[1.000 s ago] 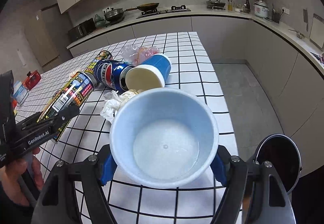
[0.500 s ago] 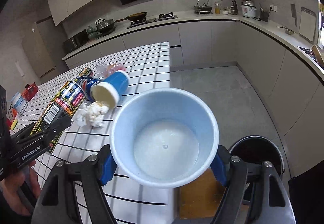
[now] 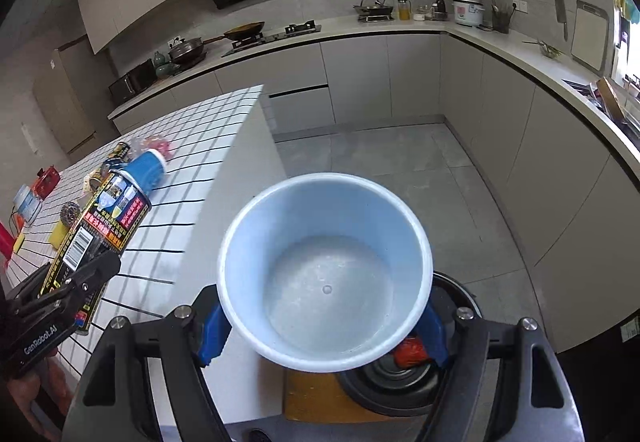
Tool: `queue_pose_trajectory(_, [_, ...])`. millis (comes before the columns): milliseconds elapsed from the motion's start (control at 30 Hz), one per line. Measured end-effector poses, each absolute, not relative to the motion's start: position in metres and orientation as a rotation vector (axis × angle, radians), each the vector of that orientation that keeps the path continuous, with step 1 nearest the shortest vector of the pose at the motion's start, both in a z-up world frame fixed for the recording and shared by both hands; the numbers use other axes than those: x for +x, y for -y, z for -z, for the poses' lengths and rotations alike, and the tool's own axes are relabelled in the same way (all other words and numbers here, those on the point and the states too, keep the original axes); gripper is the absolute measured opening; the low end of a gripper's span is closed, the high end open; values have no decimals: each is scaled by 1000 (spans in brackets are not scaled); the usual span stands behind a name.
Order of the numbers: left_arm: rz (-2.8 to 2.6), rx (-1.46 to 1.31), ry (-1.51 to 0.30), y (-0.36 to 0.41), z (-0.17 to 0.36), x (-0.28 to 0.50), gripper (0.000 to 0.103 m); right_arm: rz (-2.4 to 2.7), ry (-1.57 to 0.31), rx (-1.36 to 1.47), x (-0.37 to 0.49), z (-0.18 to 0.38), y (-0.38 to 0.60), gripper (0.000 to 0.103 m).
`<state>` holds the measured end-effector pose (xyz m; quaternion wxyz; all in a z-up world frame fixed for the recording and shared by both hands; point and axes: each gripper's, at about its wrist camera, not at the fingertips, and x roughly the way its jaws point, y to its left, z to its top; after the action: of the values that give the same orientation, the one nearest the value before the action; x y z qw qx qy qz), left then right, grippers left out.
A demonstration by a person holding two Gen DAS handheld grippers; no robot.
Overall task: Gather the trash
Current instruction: 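Carry the blue cup and spray can over the bin and release both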
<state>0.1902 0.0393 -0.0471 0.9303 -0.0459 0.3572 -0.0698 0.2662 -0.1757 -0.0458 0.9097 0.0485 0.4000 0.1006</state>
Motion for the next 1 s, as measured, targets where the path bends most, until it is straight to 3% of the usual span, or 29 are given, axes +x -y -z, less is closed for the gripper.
queue_pose_trajectory(400, [202,-88,-767,49,74,190,54,-144,-908,105,266,98,264,78])
queue_pose_trajectory(767, [123,-83,-817,69,97,189,54,-218,-978,120,294,145,279,79])
queue_pose_trajectory(900, [100,-73,-830,73,104,194,54,-193,-1027,6,310,166,266,87])
queue_pose_trajectory(1000, [99,-69,-844,79,114,195,54,-183,-1026,60,307,171,285,87])
